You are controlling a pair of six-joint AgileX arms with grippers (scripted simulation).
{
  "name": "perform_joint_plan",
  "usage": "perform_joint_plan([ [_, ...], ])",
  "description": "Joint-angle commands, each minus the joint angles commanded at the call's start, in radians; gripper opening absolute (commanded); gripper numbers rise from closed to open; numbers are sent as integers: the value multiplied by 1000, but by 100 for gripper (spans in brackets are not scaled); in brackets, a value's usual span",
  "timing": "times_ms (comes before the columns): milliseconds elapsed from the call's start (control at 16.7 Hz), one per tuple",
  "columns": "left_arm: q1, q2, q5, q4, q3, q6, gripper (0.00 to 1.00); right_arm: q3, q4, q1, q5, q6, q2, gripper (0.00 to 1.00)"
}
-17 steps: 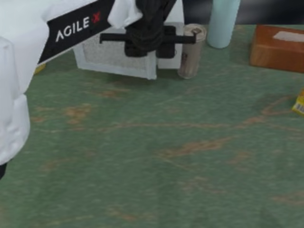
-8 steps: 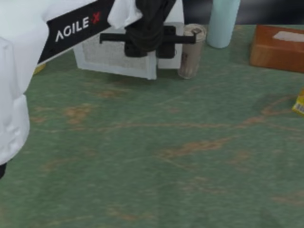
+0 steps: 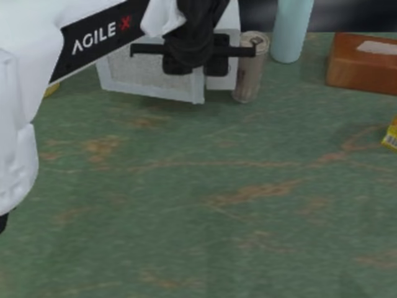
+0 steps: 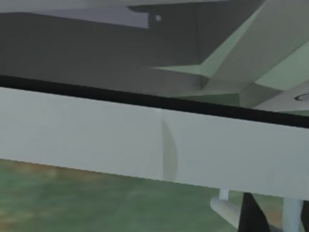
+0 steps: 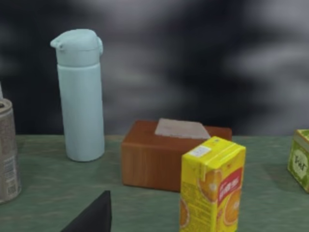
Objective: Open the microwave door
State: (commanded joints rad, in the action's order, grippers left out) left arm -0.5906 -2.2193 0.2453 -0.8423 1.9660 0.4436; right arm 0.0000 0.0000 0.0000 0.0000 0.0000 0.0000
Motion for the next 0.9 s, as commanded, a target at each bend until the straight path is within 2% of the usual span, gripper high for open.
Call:
perform_joint_plan([
  [480,-11,-3,-10,3,-1,3,0,0,0,0,0,0,0,100],
  [900,11,93,-49,78,-152,-97,0,0,0,0,0,0,0,100],
])
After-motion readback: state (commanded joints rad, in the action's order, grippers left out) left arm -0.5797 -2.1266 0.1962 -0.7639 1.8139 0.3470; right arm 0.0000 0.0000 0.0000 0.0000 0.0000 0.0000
